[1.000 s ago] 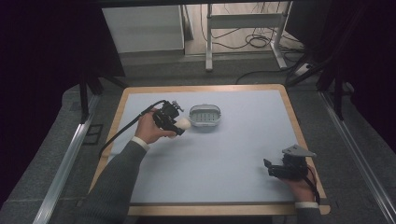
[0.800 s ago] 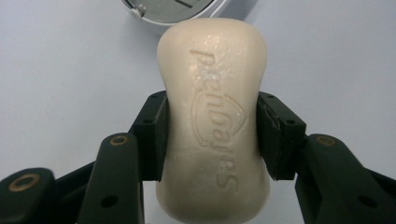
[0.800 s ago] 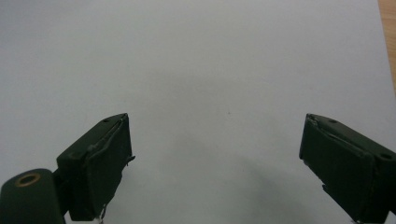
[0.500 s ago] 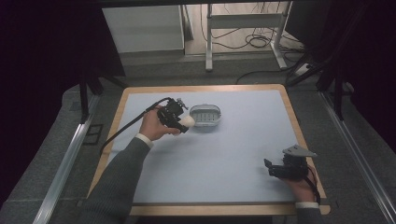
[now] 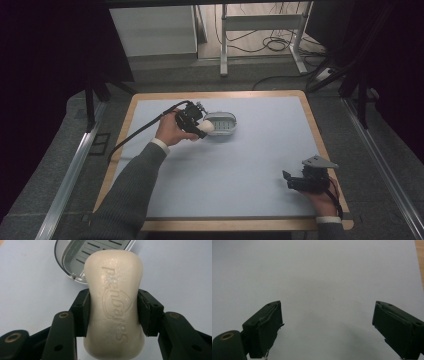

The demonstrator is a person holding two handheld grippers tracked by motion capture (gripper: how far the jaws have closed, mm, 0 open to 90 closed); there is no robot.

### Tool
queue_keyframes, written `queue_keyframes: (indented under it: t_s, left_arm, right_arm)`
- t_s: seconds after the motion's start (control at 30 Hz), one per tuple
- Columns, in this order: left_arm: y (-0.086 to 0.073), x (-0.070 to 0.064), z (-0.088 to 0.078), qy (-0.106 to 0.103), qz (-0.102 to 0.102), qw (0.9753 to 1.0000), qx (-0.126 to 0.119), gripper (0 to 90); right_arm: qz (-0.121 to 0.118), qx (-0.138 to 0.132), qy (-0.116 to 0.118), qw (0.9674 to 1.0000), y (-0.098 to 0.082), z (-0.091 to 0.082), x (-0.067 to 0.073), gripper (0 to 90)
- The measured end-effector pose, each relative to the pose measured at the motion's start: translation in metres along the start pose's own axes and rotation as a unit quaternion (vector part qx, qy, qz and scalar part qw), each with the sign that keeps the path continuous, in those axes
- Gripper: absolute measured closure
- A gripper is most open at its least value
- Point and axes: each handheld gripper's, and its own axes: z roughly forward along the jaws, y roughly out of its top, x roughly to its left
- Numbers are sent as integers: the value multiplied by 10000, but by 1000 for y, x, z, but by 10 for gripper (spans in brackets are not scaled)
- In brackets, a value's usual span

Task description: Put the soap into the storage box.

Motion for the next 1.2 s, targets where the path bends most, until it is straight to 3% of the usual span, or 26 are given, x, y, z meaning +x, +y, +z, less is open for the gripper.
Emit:
queue_keyframes:
  t_s: [0.17, 0.6, 0.67, 0.8, 0.93, 1.1, 1.2]
  left_arm:
    - [7, 2, 3, -108, 23, 9999, -65, 496]
    - [16, 15, 15, -116, -21, 9999, 13, 496]
    - [20, 14, 16, -10, 78, 9999, 73, 496]
    - [29, 12, 15, -133, 144, 9998, -37, 496]
    - [39, 9, 17, 10, 315, 9995, 52, 496]
    - [50, 8, 17, 11, 407, 9992, 60, 496]
    - [54, 12, 19, -143, 357, 9993, -24, 496]
  right_arm:
    - [10, 11, -8, 10000, 0, 0, -1, 89]
    - [57, 51, -53, 10000, -3, 1, -4, 89]
    - [59, 65, -60, 9999, -3, 2, -4, 89]
    - [47, 82, -67, 9999, -3, 2, -3, 89]
    - [45, 87, -66, 9999, -3, 2, -3, 89]
    - [42, 90, -51, 9999, -3, 2, -3, 89]
    - [46, 84, -41, 9999, -3, 2, -3, 89]
